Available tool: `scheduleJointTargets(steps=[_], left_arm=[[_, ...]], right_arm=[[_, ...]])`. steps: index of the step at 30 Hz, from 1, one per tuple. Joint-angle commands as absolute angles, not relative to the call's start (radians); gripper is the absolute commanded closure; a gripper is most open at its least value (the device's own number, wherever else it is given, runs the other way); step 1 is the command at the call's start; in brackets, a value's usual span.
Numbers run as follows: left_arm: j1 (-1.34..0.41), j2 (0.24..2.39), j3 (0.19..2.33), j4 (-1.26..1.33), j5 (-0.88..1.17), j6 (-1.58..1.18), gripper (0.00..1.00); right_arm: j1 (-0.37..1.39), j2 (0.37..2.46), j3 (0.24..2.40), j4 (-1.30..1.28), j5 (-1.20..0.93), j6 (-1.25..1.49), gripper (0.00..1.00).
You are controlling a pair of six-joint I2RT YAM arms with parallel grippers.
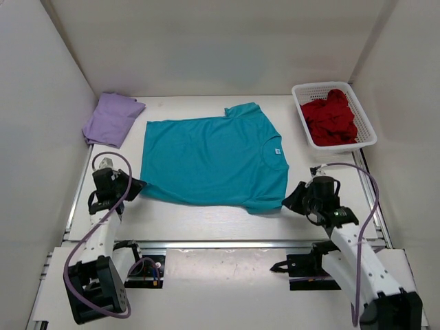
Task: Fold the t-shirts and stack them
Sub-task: Fold the flattened tshirt in 1/3 of the way
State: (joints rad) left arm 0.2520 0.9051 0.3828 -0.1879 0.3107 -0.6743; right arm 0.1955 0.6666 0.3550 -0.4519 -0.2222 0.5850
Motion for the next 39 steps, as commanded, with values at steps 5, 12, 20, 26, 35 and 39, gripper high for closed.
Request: scheduleJointTargets(steps=[5,12,20,26,35,39], left_arm=[[0.209,1.051,0.483,-0.012,0.260,-0.808,1.00],[0.236,1.250,0.571,0.057,0.215,-0.847,1.00],[0.213,1.419,0.675,0.080,0.151,-0.862,1.00],[0.201,1.603,0.797,0.044,0.146,-0.810,1.00],[0.193,1.524,0.810,0.028,0.161,-0.802,0.65],[0.169,1.399,0.715,0.051,0.161,-0.808,0.60]], right_arm=[[0.118,1.016,0.621,-0.232,-0.246,0.454,1.00],[0.095,1.346,0.875,-0.166,-0.236,0.405,1.00],[0.095,1.630,1.130,-0.147,-0.253,0.365,1.00],[0.112,1.817,1.305,-0.173,-0.219,0.333,1.00],[0.144,1.902,1.480,-0.176,-0.186,0.333,0.84],[0.166,1.817,1.381,-0.175,-0.118,0.318,0.65]])
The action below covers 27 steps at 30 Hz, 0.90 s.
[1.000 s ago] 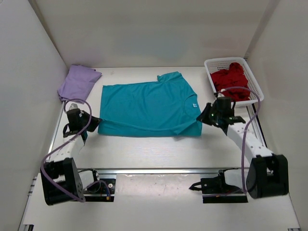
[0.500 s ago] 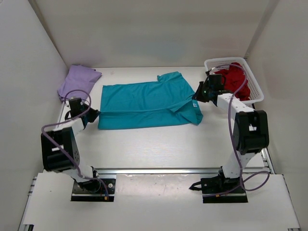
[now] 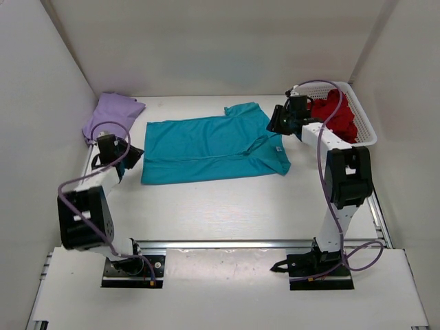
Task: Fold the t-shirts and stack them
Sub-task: Fold the flattened tshirt in 1/3 of the way
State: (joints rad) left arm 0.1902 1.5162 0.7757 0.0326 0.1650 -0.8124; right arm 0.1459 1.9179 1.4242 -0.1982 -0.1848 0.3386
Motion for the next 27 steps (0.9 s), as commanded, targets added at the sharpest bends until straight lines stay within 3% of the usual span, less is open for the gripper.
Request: scheduleJointTargets(steps=[1,2,4,7,18,27], left_arm=[[0.160,1.361,0.675,0.058,0.166,-0.818,0.61],[0.129,1.327,0.629,0.078,0.175,-0.831,0.62],[0.082,1.306,0.579,0.106,0.178,-0.848,0.64],[-0.021,1.319,0.549,0.147,0.189,-0.874,0.70],[-0.423,1.505,0.676,0.230,0.090,-0.847,0.75],[-0.422,1.595,0.697,0.259,0.117,-0.839,0.77]], right_arm=[[0.176,1.765,1.291,-0.143,-0.088,0.334,0.65],[0.170,1.705,1.240,-0.097,-0.084,0.337,0.65],[0.152,1.642,1.059,-0.020,-0.136,0.377,0.78],[0.106,1.615,0.983,-0.011,-0.215,0.387,0.79],[0.066,1.641,0.882,-0.006,-0.281,0.376,0.74],[0.084,1.678,0.894,-0.021,-0.223,0.365,0.69]])
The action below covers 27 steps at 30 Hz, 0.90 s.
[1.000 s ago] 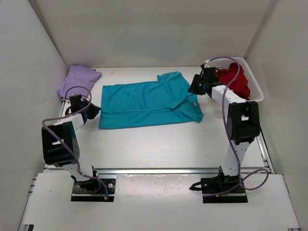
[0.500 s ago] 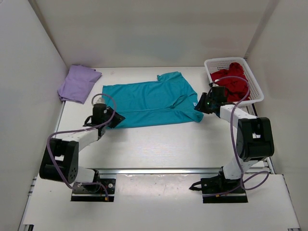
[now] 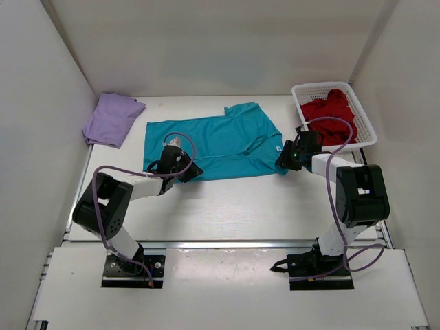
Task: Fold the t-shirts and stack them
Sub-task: Fold the flattened tshirt in 1/3 of the way
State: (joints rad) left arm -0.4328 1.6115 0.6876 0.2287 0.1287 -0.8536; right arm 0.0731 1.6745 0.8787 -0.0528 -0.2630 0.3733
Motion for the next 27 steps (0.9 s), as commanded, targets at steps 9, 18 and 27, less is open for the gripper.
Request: scheduleJointTargets(steps=[9,18,27], left_arm=[[-0.388,1.632,0.660,0.294,0.146,-0.857,0.79],[-0.342,1.589,0.571,0.321,0.150,-0.868,0.81],[-0.333,1.571,0.532,0.330,0.170,-0.874,0.81]], right_arm=[[0.081,1.703,0.903,-0.011,-0.198,0.364,0.70],[0.052,1.681,0.884,0.057,-0.278,0.402,0.94],[0.038,1.778,1.031,0.002,-0.264,0.351,0.96]])
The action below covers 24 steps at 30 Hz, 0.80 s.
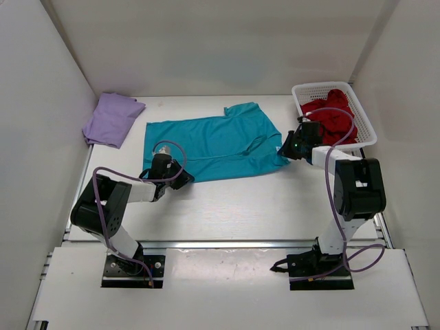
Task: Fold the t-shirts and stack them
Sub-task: Fold the flattened tshirt in 1/3 of the way
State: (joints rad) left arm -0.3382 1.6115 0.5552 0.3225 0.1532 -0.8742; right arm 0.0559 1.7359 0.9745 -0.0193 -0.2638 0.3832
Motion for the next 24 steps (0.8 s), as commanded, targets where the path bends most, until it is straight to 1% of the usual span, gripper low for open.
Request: scheduleJointTargets(steps=[1,3,4,6,8,11,14,17,21,23,24], left_arm=[[-0.333,1.571,0.526,0.333,0.172,-0.873,0.81],[-0.330,1.563,0.522,0.334,0.169,-0.871,0.81],[-0.327,1.565,0.520,0.333,0.167,-0.873,0.82],[-0.330,1.559,0.518,0.330,0.169,-0.868,0.81],[-0.325,1.557,0.518,0.316,0.167,-0.867,0.81],[-0.310,1.543,0.503,0.318,0.170,-0.861,0.81],[-0.305,1.502,0.485,0.311,0.170,-0.856,0.81],[-0.317,1.451,0.486,0.276,0.158,-0.848,0.80],[-0.359,1.414,0.532,0.255,0.126,-0.835,0.79],[-0.385,1.437,0.564,0.252,0.118,-0.839,0.79],[-0.399,1.460,0.577,0.256,0.126,-0.842,0.79]], right_arm=[[0.031,1.789,1.043,0.002,-0.262,0.347,0.96],[0.022,1.810,1.055,0.015,-0.284,0.339,0.95],[0.018,1.816,1.057,0.017,-0.290,0.337,0.95],[0.015,1.841,1.072,0.046,-0.298,0.333,0.89],[0.020,1.862,1.092,0.041,-0.296,0.330,0.88],[0.024,1.871,1.124,-0.033,-0.241,0.301,0.84],[0.038,1.812,1.091,-0.069,-0.164,0.297,0.80],[0.066,1.695,1.019,-0.074,-0.069,0.299,0.71],[0.080,1.548,0.954,-0.083,0.032,0.314,0.67],[0.104,1.510,0.934,-0.077,0.037,0.302,0.74],[0.103,1.503,0.927,-0.063,0.014,0.314,0.80]])
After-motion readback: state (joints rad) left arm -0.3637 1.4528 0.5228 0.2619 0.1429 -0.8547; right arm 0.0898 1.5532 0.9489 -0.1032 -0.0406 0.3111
